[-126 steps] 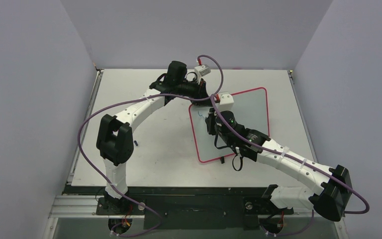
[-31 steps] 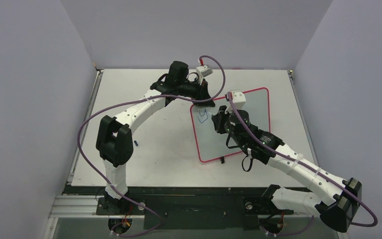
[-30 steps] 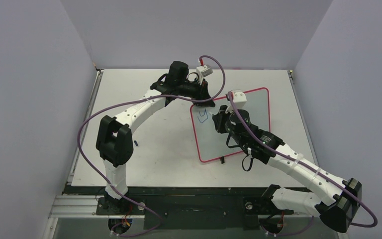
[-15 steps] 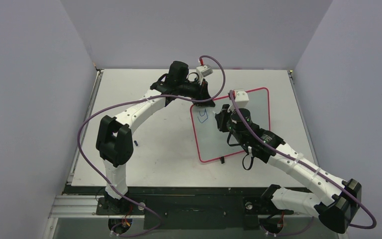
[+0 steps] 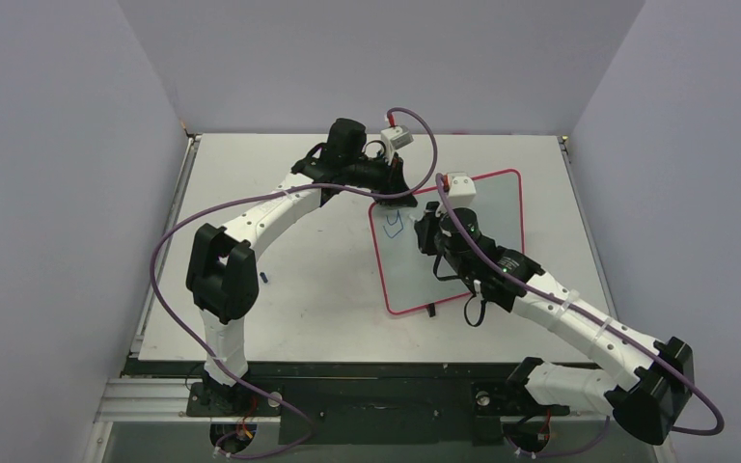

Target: Write a sentence on the whiteboard

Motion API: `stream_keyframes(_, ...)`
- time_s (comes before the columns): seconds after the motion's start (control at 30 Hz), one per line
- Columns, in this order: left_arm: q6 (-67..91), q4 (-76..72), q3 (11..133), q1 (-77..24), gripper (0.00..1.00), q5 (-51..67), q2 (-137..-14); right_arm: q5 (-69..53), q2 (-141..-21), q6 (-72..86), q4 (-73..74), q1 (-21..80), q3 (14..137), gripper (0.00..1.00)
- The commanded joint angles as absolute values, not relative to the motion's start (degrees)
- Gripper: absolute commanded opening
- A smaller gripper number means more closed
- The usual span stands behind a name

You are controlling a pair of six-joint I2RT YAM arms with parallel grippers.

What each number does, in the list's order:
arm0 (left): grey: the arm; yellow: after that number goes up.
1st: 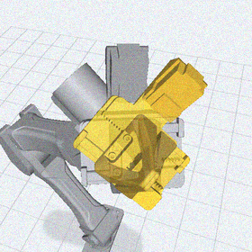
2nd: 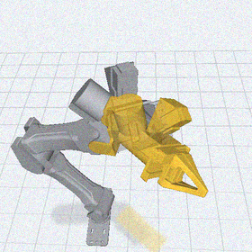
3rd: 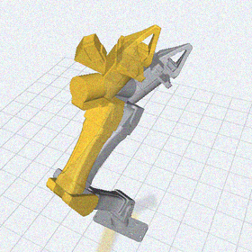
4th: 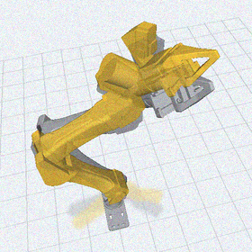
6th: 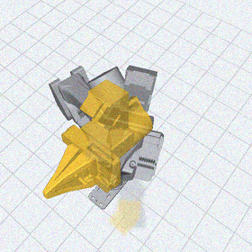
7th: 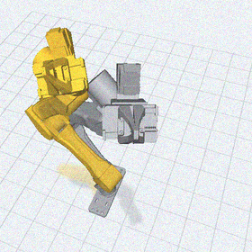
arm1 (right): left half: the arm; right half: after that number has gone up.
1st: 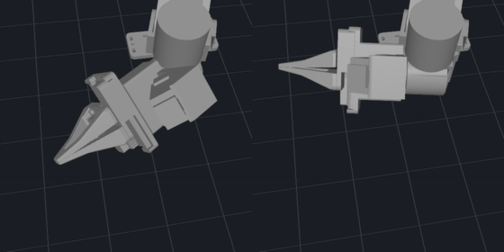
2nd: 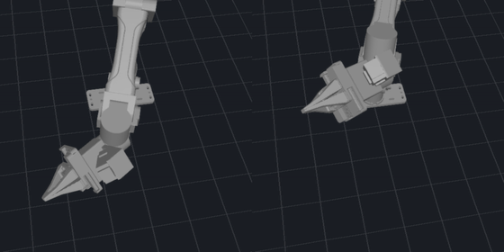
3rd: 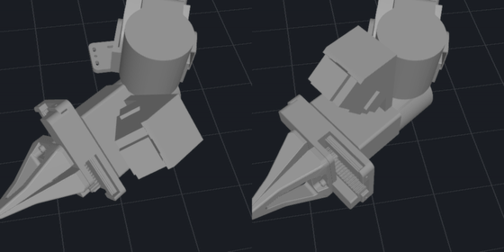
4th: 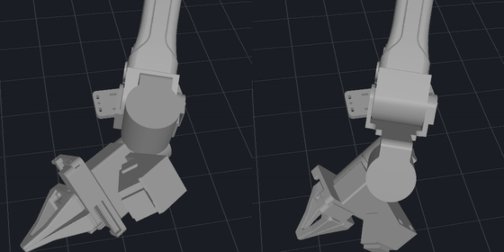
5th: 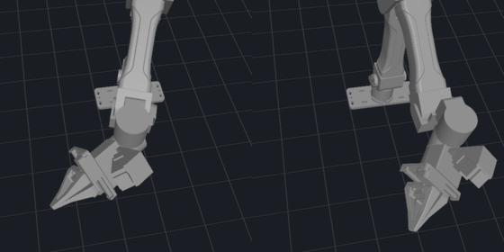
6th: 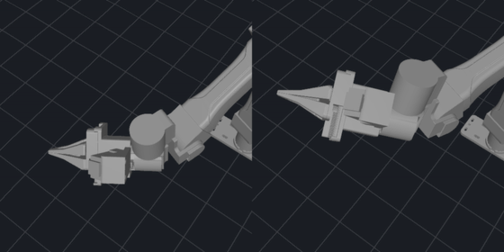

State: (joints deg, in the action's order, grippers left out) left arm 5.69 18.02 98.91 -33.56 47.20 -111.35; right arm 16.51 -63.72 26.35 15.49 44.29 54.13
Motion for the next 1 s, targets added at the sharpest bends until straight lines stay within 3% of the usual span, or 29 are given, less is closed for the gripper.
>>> stream_keyframes(0.0,2.2,20.4,98.8,-36.0,0.00,48.6,-109.3,17.0,-65.4,26.1,12.8,44.2,56.8,0.00)
stream_keyframes(0.97,2.2,20.6,99.2,-36.0,0.00,48.5,-109.4,14.7,-62.3,27.9,13.8,44.5,49.8,0.00)
